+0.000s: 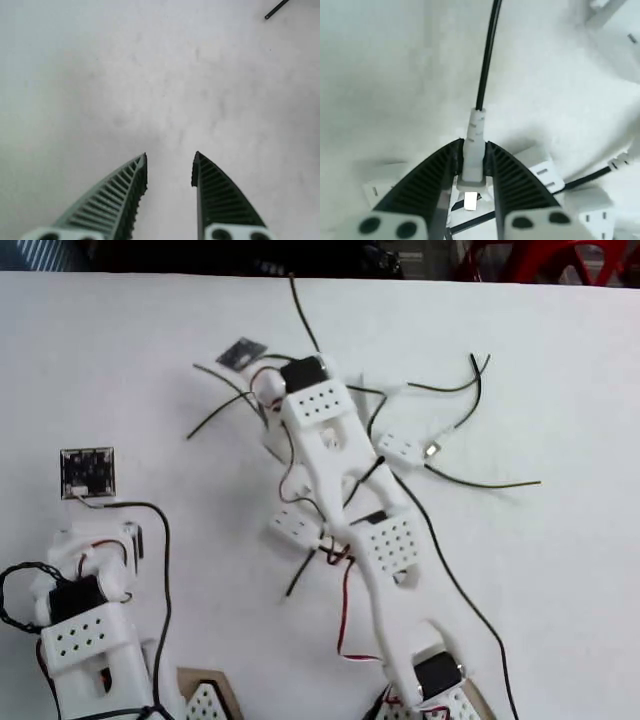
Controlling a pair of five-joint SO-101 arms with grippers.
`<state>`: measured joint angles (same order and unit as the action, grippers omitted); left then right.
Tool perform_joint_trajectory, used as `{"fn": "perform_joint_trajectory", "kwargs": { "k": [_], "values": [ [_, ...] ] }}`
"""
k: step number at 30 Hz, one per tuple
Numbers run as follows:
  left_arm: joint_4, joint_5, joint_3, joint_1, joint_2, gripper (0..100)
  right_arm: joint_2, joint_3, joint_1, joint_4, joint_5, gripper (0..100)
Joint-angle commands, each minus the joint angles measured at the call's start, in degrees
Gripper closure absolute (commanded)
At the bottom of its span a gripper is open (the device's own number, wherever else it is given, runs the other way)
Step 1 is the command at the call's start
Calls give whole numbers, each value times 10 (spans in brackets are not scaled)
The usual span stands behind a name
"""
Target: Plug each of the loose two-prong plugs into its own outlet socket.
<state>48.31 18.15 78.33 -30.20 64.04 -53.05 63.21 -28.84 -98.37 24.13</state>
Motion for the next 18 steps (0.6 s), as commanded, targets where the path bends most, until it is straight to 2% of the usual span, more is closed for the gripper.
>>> {"fn": "perform_joint_trajectory", "kwargs": {
  "k": [1, 12, 18],
  "values": [
    [-13, -3, -1, 9, 8, 842, 110, -34, -1, -4, -26, 981],
    [-13, -5, -2, 9, 9, 842, 459, -383, -87, 9, -129, 981],
    [-13, -6, -10, 39, 9, 842, 622, -582, -120, 123, -179, 981]
  ]
}}
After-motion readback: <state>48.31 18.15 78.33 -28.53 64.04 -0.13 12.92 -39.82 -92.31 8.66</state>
